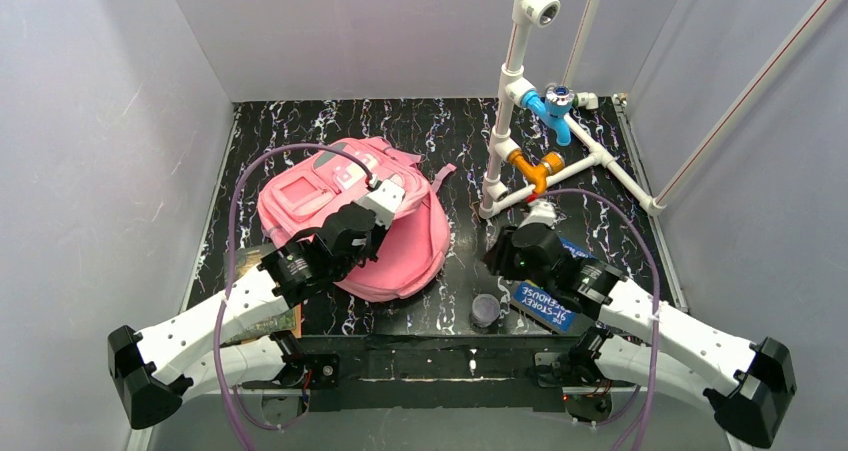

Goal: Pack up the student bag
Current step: Pick up the book from the center of the board.

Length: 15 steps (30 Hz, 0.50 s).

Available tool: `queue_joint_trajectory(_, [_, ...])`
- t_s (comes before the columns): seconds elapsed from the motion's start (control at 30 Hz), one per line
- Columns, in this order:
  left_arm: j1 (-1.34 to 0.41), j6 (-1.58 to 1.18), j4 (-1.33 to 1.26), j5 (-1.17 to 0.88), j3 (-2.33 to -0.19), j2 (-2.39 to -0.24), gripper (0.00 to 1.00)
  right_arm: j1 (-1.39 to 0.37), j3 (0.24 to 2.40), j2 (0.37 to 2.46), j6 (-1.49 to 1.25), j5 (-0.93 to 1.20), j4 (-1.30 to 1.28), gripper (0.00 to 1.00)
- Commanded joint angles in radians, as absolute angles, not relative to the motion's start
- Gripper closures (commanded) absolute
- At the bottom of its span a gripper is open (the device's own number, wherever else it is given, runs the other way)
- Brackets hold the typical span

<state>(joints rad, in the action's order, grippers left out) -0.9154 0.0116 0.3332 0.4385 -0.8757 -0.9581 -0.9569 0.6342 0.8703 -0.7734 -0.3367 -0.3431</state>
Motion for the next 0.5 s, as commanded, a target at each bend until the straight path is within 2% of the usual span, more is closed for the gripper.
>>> queue_joint_trajectory(0.0, [-0.902,-0.031,0.341,0.468,-0.879,-0.946,1.00,-0.757,0.580,0.813,-0.848,-0.426,-0.573,0.55])
queue_joint_trajectory(0.3, [-0.901,-0.083,0.413,0.439,-0.905,-0.988,1.00,-0.507,0.552,0.737,-0.852,-0.401,-0.596,0.48])
queue_joint_trajectory(0.37, [-0.901,-0.093,0.420,0.426,-0.901,-0.980,1.00,-0.490,0.552,0.745,-0.856,-0.409,-0.603,0.43])
queue_joint_trajectory(0.47, [-0.902,-0.117,0.437,0.387,-0.908,-0.969,0.94,-0.424,0.534,0.758,-0.878,-0.388,-0.608,0.38])
